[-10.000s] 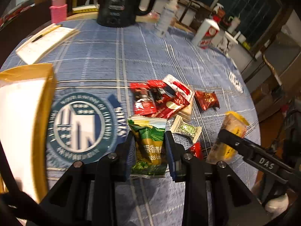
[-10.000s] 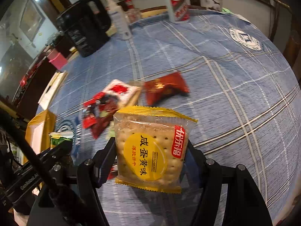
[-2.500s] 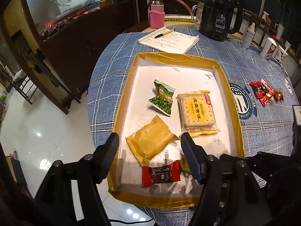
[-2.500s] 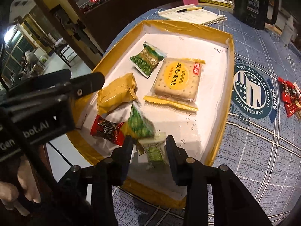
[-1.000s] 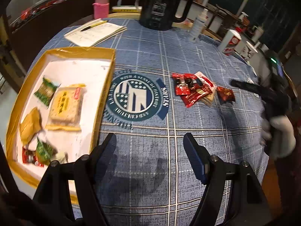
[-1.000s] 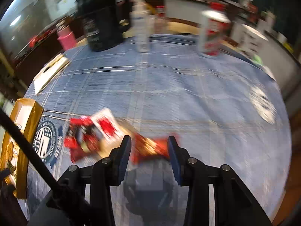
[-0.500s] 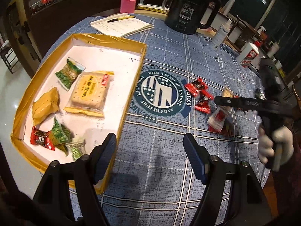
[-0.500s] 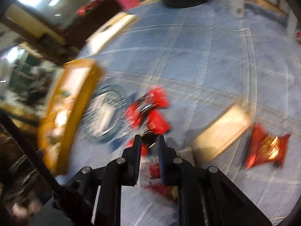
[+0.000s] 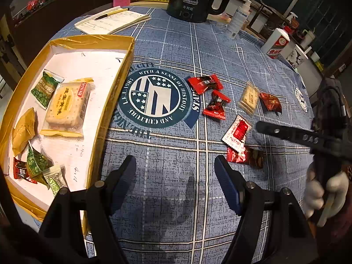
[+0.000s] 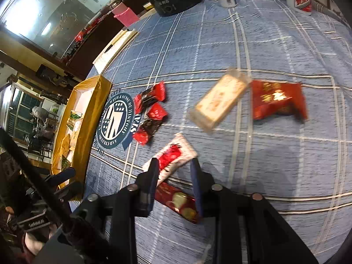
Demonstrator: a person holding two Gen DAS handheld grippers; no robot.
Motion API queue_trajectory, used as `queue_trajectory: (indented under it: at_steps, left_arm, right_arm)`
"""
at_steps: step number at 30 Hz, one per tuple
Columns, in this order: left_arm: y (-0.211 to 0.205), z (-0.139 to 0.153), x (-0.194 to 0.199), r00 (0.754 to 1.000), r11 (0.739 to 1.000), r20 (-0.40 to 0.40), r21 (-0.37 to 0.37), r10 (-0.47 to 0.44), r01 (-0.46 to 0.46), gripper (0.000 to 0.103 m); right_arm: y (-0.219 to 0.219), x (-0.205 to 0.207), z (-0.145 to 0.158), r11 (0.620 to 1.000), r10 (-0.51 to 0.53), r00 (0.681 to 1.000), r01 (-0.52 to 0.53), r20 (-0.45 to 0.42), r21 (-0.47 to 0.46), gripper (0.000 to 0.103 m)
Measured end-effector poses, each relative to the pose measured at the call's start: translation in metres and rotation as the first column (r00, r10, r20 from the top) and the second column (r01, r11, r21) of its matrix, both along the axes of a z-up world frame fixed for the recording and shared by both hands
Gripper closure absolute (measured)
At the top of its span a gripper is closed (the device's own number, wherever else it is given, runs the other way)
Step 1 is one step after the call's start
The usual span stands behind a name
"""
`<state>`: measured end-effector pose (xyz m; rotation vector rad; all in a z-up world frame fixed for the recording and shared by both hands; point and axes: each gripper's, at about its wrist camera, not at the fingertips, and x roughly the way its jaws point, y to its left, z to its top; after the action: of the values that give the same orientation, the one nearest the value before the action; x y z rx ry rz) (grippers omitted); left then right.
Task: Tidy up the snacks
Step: 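Grasp a red candy with the left tool while the right tool grasps a red-gold candy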
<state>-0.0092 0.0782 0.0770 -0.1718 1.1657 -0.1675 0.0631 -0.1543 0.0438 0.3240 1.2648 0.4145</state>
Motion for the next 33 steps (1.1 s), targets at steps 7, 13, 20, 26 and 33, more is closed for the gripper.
queue_trajectory:
  at_steps: [7,13,20,26,33]
  left_arm:
    - [0.003,0.006,0.003,1.0,0.999,0.028,0.048,-0.002,0.001,0.029]
    - [-0.001,0.003,0.028,0.998,0.998,0.041,0.032,-0.048,0.047,0.029]
    - [-0.025,-0.014,0.07,0.981,0.976,0.031,-0.093,-0.193,0.195,0.034]
    - [-0.065,-0.033,0.102,0.944,0.943,0.023,-0.032,-0.33,0.33,0.034]
    - [-0.096,-0.049,0.11,0.893,0.892,0.015,0.056,-0.449,0.448,0.077]
  right_arm:
    - [0.045,0.003,-0.003,0.981,0.009,0.998,0.005,0.068,-0.196,0.066]
    - [0.059,-0.006,-0.007,0.944,0.015,0.993,0.024,0.116,-0.328,0.07]
    - [0.028,-0.016,-0.006,0.966,-0.071,0.994,0.091,0.087,-0.243,0.101]
    - [0.002,-0.033,-0.003,0.976,-0.156,0.985,0.166,0.073,-0.142,0.101]
    - [-0.012,-0.052,0.009,0.97,-0.224,0.971,0.23,0.089,-0.072,0.097]
